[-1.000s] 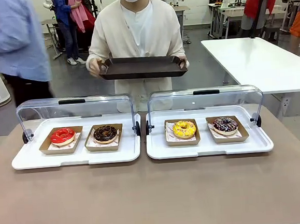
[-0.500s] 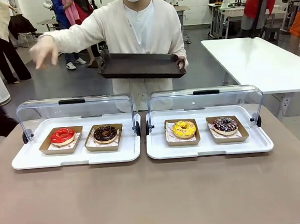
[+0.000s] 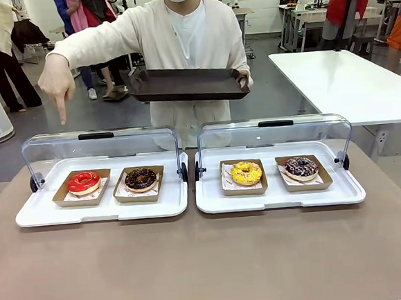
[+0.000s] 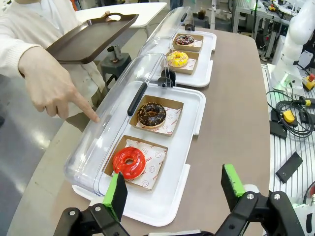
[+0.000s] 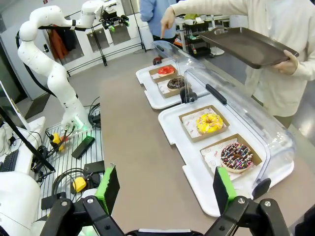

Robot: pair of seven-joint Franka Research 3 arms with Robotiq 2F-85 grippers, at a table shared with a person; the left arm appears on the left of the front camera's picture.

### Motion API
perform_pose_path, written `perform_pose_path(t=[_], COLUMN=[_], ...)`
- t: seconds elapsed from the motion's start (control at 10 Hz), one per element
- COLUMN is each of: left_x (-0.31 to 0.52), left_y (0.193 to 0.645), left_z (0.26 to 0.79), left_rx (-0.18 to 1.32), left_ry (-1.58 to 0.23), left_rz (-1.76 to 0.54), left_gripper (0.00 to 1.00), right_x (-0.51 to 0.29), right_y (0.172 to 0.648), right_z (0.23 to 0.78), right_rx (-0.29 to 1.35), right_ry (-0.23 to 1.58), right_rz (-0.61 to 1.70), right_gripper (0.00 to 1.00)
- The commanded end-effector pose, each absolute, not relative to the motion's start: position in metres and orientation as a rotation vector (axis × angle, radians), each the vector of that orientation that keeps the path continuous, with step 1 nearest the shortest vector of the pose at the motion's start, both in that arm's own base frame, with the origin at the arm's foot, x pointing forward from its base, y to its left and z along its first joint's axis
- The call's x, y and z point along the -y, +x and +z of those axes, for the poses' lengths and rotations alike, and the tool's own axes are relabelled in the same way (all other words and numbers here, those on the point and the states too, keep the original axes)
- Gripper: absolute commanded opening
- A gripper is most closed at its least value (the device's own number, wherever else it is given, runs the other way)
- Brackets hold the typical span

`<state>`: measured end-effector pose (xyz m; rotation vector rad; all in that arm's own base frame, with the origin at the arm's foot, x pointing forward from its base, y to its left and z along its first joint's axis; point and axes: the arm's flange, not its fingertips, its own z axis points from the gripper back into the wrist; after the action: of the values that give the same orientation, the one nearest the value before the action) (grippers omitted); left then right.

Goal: Provide the desired donut to the person.
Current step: Pick up and lift the Paper togo box containing the Donut pointed at by the person.

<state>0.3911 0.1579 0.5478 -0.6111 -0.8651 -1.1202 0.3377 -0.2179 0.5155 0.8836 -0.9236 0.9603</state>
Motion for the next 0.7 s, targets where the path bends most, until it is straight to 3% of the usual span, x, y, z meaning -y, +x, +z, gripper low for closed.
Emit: perform_pose_path(t=[0.0, 0.6], left_x=[-0.1585, -0.1585], left_y=[0.3915, 0.3915], left_z=[0.5491, 0.5491], left_rx=[0.878, 0.878], left_ry=[-0.616, -0.616], left_rz=[-1.118, -1.118], left_gripper=[1.0, 1.0], right_x=[0.2185, 0.2185], right_y=[0.3387, 0.3387], right_z=[0.5165, 0.5165], right_rx=[0.932, 0.932], right_ry=[0.889, 0.889], right_rz=[0.959, 0.959], right_gripper=[1.0, 1.0])
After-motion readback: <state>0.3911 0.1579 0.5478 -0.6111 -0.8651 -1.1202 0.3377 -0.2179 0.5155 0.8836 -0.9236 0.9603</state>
